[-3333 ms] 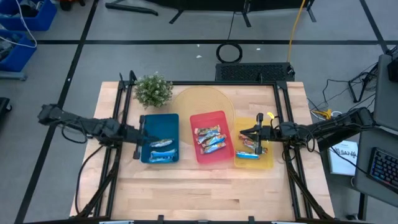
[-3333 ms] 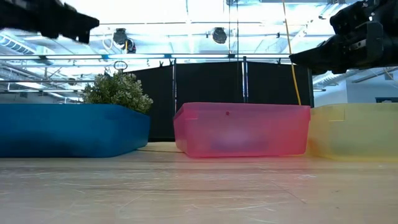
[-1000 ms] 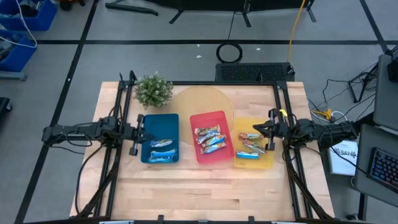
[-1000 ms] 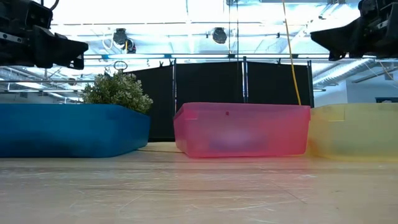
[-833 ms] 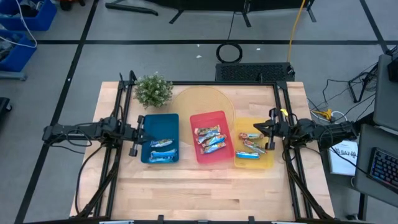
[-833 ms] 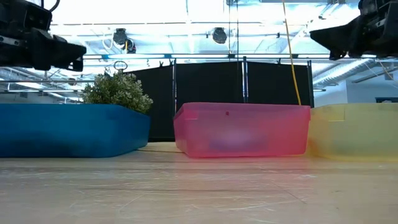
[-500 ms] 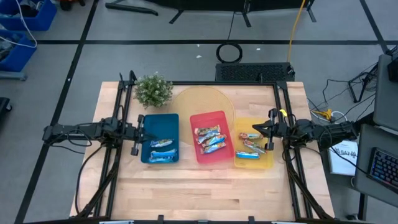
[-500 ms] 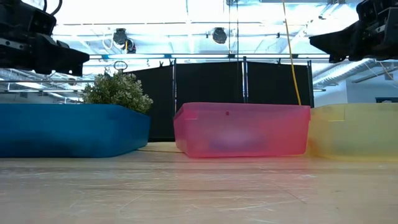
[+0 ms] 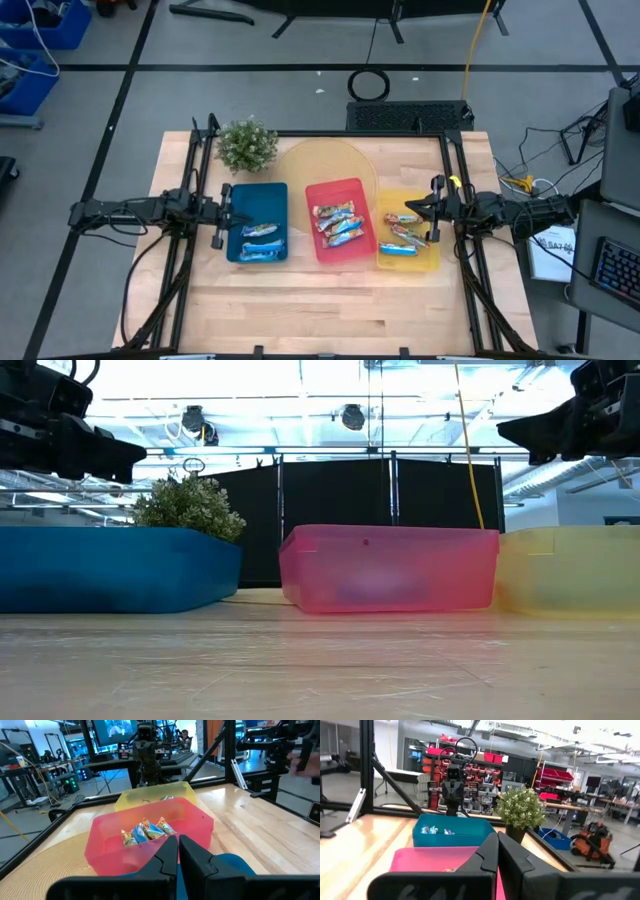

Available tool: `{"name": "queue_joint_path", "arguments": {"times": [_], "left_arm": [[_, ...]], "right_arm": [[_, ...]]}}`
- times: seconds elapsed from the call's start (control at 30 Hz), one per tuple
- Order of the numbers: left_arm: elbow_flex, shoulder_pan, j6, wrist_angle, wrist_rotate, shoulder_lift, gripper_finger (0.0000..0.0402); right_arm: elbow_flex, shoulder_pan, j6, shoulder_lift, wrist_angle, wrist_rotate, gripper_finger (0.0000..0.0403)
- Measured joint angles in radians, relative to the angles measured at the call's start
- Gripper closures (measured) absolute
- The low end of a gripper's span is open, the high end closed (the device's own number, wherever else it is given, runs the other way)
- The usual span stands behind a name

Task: Pick and place Granola Bars by type
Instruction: Return to Home Position

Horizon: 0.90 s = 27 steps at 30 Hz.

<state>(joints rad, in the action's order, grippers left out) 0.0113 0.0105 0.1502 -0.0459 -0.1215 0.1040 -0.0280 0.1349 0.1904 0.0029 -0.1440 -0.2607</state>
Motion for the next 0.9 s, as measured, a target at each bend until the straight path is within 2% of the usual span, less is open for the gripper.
{"name": "queue_joint_path", "arguments": {"times": [0.17,0.9], "left_arm": [[0.000,0.000,0.001,0.000,0.000,0.000,0.0376],[0.000,0.000,0.002,-0.002,0.000,0.000,0.0376]], "right_arm": [[0.000,0.000,-0.074,0.000,0.000,0.000,0.0403],[0.000,0.000,-0.074,0.000,-0.001,0.000,0.0403]]}}
